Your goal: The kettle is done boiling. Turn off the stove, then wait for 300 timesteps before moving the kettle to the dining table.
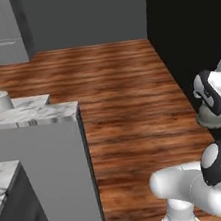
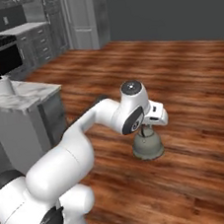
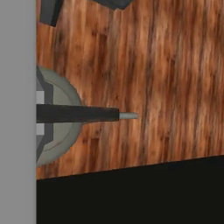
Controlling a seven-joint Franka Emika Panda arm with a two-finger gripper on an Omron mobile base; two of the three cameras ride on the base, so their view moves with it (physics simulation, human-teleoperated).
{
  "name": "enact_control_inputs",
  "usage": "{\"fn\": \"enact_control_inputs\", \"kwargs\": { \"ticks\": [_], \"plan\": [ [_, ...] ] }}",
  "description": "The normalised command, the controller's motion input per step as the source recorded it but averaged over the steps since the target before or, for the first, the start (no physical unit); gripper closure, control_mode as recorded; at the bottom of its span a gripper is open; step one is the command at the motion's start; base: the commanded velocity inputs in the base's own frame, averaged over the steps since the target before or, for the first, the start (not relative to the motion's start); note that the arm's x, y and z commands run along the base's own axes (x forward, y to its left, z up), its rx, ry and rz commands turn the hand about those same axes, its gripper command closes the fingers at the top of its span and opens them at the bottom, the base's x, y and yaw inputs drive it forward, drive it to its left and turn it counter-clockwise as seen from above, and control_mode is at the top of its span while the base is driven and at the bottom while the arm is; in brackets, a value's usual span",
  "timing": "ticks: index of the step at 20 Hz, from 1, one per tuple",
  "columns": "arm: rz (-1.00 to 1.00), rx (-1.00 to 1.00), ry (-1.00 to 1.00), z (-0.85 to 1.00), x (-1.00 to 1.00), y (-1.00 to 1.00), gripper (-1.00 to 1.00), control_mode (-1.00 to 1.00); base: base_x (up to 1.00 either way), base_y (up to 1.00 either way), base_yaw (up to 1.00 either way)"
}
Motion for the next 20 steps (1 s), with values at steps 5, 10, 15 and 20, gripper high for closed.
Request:
{"fn": "enact_control_inputs", "kwargs": {
  "ticks": [5, 10, 15, 20],
  "plan": [
    [0.0, 0.0, 0.0, 0.0, 0.0, 0.0, 1.0, 1.0, -0.36, 0.98, -0.2],
    [0.0, 0.0, 0.0, 0.0, 0.0, 0.0, 1.0, 1.0, -0.59, 0.88, -0.2],
    [0.0, 0.0, 0.0, 0.0, 0.0, 0.0, 1.0, 1.0, -0.84, 0.56, -0.14],
    [0.0, 0.0, 0.0, 0.0, 0.0, 0.0, 1.0, 1.0, -0.97, 0.22, -0.05]
  ]
}}
